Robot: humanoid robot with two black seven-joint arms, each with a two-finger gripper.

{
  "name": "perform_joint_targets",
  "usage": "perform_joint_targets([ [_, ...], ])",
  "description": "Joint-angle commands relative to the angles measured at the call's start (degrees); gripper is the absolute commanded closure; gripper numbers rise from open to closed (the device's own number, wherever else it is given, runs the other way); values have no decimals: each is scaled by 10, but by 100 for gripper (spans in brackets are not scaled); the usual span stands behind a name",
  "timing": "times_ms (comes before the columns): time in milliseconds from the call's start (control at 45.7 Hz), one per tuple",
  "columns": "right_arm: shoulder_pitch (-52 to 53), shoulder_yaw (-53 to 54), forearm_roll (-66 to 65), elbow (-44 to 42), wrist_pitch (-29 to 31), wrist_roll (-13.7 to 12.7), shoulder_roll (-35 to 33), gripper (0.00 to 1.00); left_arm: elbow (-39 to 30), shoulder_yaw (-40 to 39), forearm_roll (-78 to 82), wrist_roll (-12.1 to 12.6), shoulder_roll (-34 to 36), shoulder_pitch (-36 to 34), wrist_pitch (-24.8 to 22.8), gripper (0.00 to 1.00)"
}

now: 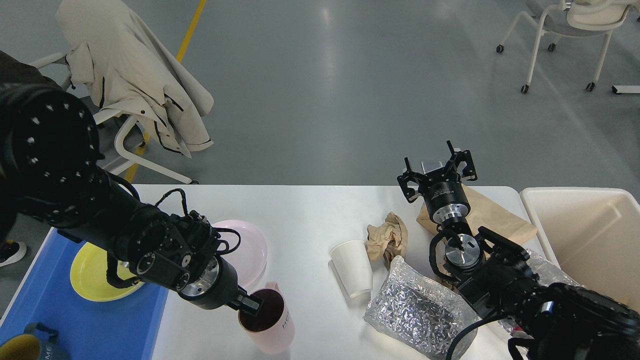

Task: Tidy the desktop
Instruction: 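Lift the pink mug and set it on the blue tray corner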

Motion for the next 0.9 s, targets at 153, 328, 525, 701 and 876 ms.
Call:
perform_joint_targets([
  [153,0,0,0,-1,0,-1,0,0,-35,1,111,-40,207,-245,-207,100],
  [328,0,0,0,-1,0,0,0,0,-14,-32,216,-35,405,-434,-456,100],
  [525,0,0,0,0,0,0,0,0,21,-69,374,-28,558,-382,-509,100],
  [701,0,0,0,0,0,0,0,0,34,-75,476,-11,627,-174,-349,100],
  [876,0,0,0,-1,0,0,0,0,75,-121,487,-1,578,56,-201,100],
])
